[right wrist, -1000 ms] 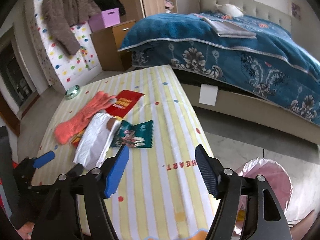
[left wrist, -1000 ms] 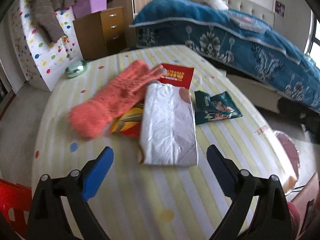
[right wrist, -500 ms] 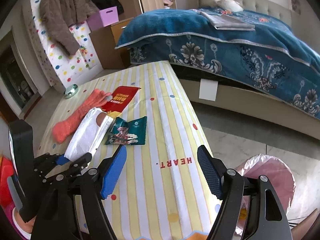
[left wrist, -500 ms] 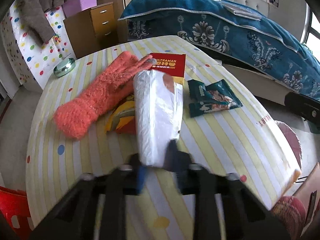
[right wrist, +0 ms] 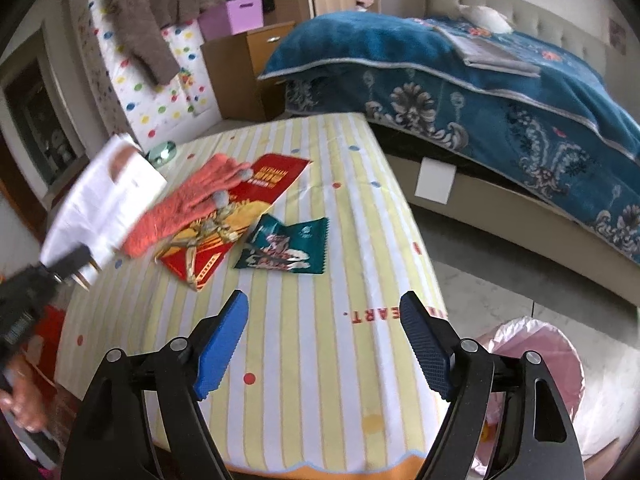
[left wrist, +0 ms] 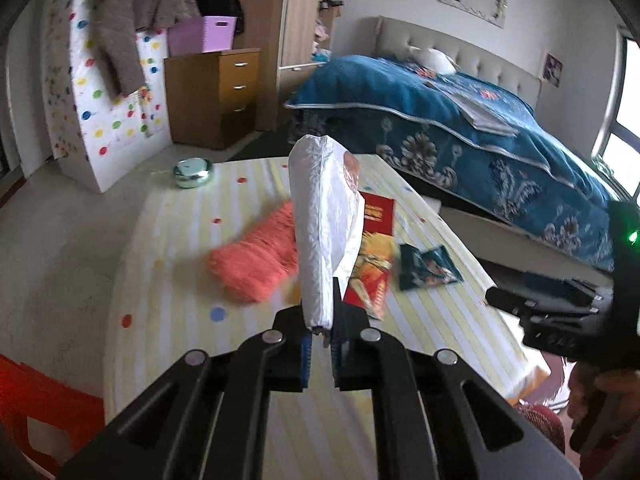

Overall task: Collect trash
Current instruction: 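Close the right gripper on the green snack packet while the left gripper holds the white bag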

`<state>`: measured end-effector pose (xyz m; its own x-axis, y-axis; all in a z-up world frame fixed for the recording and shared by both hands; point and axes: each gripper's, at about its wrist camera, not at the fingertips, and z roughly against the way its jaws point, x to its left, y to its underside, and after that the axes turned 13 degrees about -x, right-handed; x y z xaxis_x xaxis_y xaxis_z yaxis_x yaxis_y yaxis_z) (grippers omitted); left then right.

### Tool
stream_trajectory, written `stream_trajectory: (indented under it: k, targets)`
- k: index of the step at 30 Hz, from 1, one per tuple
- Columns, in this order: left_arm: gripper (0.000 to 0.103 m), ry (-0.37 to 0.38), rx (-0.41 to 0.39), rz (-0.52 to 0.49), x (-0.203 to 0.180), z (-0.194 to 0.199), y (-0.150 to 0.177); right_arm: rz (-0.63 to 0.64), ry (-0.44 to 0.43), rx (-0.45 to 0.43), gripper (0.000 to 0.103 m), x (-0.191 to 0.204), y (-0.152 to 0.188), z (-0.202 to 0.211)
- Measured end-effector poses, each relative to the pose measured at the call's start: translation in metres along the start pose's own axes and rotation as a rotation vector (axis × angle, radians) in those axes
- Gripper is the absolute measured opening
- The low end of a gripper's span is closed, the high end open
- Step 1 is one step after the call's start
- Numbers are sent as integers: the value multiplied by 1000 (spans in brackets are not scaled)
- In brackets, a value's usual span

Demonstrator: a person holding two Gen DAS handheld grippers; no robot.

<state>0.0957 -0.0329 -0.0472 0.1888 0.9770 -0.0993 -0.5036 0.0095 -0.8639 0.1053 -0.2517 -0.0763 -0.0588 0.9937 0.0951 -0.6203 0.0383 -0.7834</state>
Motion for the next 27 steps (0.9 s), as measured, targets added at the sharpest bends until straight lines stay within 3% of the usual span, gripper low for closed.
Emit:
stream_trajectory:
  k: [6,10,13,19,24,26,27]
  targets:
    - [5,-11,25,33,13,-14,2,37,4,33,78,13,-3,-33]
    - [5,-4,45,24,13,-22,7,38,3,7,78,16,-7,-45]
    - [5,-3,57,15,11,-29,11,21,4,3,73,13,-13,-58]
    - [5,4,73,13,7,-35,16,27,15,63,72,12,-14,-85]
    - [5,6,81,11,6,-33,19,9,-9,72,52,9,-10,-78]
    - [5,10,84,14,5,-31,21,-18,-27,66,31,6,-9,-71]
    - [5,11,86,14,4,-29,22,-16,-36,55,26,6,-9,-65]
